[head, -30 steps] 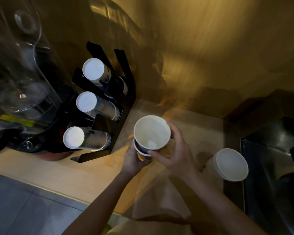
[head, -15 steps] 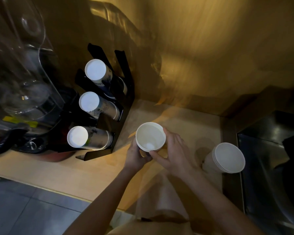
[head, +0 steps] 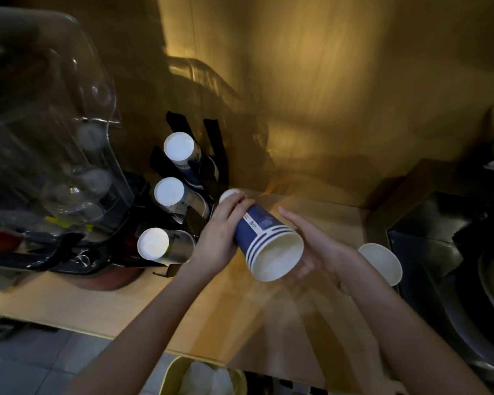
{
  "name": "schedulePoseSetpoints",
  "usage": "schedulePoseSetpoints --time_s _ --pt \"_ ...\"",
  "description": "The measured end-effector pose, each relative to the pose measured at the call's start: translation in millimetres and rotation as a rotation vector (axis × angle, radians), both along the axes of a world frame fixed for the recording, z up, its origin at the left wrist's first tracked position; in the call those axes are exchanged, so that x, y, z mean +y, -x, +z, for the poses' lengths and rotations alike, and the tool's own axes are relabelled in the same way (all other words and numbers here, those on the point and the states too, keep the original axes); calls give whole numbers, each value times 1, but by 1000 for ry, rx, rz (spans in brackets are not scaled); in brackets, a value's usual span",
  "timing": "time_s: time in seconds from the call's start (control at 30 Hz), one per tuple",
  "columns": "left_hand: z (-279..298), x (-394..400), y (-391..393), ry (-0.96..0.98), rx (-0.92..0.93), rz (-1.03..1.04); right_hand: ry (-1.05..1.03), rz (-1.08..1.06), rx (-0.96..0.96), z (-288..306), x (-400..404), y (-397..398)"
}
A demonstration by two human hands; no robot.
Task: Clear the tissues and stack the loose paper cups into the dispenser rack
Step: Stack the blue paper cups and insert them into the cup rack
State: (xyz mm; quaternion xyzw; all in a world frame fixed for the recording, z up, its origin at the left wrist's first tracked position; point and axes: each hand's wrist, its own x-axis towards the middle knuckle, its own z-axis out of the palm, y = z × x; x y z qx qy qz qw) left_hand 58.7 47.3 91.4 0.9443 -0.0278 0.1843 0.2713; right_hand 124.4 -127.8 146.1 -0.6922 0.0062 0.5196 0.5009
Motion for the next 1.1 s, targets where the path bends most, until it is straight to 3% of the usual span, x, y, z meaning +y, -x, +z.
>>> schedulePoseSetpoints --time_s 0.13,0.2,0.33,0.4,0.47,0.6,0.73,0.9,1.1 --pt "39 18 14 -169 -130 35 -229 67 -113 6 11 14" --pt "51 28 20 -125 -185 126 -297 72 -159 9 20 20" --pt "83 39 38 361 -111 269 -383 41 -332 11 41 27" --pt "103 45 46 660 -55 213 -431 35 -414 11 53 28" --pt "120 54 50 781 -66 147 -468 41 -496 14 65 29" --pt "145 70 57 605 -79 86 -487 32 -643 22 93 25" --pt "158 79 53 433 -146 166 -466 12 -826 29 119 13" --pt "169 89 40 390 -319 296 -476 8 -1056 43 149 -3" --pt "173 103 28 351 -389 365 -503 -1 -1110 35 181 -27"
